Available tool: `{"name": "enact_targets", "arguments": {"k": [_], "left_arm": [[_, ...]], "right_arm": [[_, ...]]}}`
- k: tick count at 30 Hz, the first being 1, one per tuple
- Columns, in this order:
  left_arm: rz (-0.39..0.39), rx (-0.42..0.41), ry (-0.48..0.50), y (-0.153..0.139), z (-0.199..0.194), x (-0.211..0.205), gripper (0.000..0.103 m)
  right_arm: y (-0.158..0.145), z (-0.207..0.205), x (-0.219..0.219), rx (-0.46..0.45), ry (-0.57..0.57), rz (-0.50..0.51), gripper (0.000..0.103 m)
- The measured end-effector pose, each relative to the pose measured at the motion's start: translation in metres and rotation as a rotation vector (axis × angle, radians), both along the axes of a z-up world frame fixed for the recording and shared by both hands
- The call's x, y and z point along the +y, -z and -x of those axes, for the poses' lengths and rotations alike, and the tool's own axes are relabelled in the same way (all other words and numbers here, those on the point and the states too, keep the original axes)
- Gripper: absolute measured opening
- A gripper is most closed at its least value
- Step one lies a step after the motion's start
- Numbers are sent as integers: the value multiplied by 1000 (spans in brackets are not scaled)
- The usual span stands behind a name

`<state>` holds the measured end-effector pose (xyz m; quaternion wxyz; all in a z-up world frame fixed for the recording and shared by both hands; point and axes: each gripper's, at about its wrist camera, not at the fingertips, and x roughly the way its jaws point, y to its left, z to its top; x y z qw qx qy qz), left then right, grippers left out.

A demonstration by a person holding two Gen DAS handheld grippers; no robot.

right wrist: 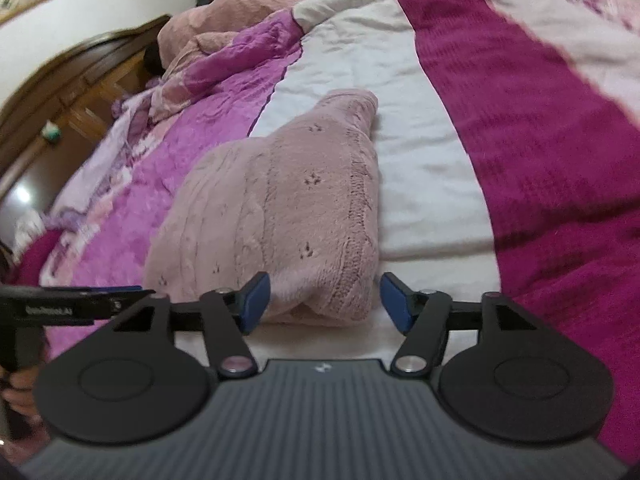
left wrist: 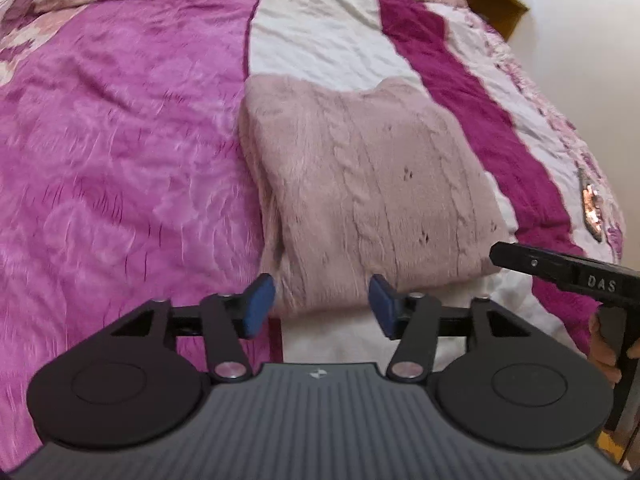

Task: Fold small clothes
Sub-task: 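Release the cardigan and pull both open grippers back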

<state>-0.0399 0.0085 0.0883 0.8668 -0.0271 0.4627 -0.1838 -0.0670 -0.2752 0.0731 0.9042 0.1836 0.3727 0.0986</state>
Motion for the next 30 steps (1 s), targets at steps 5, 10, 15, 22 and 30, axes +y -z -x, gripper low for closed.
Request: {"name": "enact_targets", "arguments": {"k": [5,10,15,22,30], "left_arm": [[-25,31,-60,13,10,-5,68],[-75,32,-91,26,16,-16,69],[-84,66,-69,44,24,-28,70],[-130,55,-69,53,30,-36,73],[-127,59,-79,55,29,-35,75]], "right_arm": [[5,12,18,-17,-17,105,71],[13,21,29,17,25,151,71],[21,28,33,40,82,165,72],[27,29,39,78,78,170,81],[29,31,42,90,79,179,81]]}}
